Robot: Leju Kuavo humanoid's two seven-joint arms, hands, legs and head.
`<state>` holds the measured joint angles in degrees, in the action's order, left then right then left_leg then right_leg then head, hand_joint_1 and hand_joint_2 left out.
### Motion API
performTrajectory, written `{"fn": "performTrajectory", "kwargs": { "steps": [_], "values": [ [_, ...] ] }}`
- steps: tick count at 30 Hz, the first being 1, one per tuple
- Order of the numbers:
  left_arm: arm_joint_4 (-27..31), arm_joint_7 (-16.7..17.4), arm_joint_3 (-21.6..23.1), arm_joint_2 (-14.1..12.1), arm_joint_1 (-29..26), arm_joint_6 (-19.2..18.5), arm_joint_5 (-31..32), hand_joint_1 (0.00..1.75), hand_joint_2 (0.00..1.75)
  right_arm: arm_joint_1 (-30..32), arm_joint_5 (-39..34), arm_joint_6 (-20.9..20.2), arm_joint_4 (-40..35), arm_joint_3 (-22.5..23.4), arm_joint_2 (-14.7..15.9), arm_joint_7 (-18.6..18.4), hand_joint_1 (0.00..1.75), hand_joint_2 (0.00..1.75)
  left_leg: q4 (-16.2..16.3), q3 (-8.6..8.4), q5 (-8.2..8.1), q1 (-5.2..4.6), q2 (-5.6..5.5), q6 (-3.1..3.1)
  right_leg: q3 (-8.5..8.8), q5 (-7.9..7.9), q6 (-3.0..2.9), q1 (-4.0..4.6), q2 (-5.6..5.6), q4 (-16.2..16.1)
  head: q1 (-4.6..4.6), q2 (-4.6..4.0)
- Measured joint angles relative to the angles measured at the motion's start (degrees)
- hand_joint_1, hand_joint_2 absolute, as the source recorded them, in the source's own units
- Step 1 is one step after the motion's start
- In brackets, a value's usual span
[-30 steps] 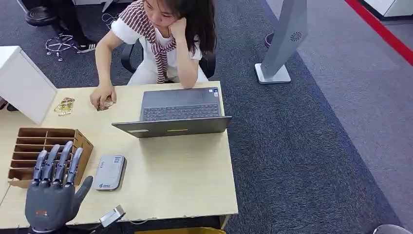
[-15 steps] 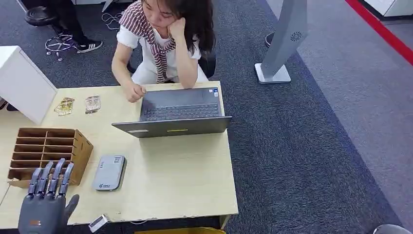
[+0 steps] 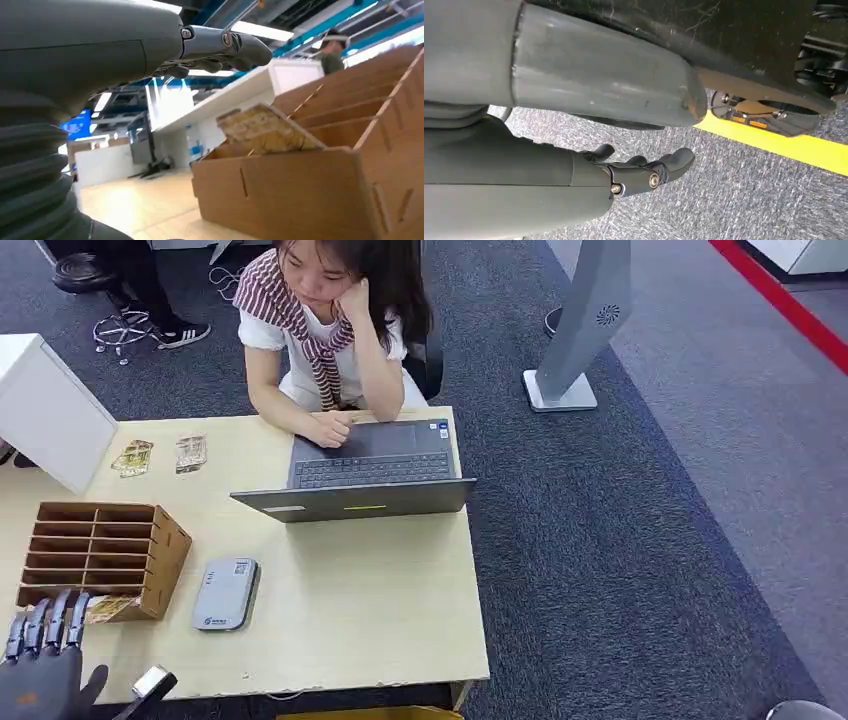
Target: Pass the card to the sensor for recognition and then transmit it.
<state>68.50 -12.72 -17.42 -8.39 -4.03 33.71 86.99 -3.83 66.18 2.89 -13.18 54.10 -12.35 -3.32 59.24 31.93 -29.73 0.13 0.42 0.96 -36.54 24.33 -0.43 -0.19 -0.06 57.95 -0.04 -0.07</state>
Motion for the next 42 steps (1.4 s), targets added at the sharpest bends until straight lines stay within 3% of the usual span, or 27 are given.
{"fn": "performTrajectory", "kwargs": {
  "steps": [12,24,42],
  "values": [
    [-1.51,3.57,-1.03,2.52,5.04,-2.43,0.02,0.00,1.75,-0.06,1.05,-0.35,-0.50,0.35,-0.07,-0.17,0.00,0.00,0.01,-0.01,0.00,-0.03,-0.02,0.00,0.00,-0.02,0.01,-0.01,0.00,-0.01,-0.02,0.00],
    [-0.22,3.59,-1.01,4.63,6.54,-3.72,0.02,0.00,1.75,-0.07,1.95,-0.33,-0.61,0.48,-0.07,-0.17,0.00,0.00,0.01,-0.03,0.00,-0.03,-0.01,0.00,0.00,-0.02,0.01,0.00,0.01,0.00,-0.02,0.00],
    [1.40,3.65,-0.99,5.68,6.53,-4.53,0.02,0.00,1.75,-0.07,2.03,-0.52,-0.66,1.25,-0.09,-0.35,0.00,0.00,0.01,-0.02,0.00,-0.03,-0.01,0.00,0.00,-0.02,0.01,0.00,0.01,0.00,0.00,-0.02]
  ]
}}
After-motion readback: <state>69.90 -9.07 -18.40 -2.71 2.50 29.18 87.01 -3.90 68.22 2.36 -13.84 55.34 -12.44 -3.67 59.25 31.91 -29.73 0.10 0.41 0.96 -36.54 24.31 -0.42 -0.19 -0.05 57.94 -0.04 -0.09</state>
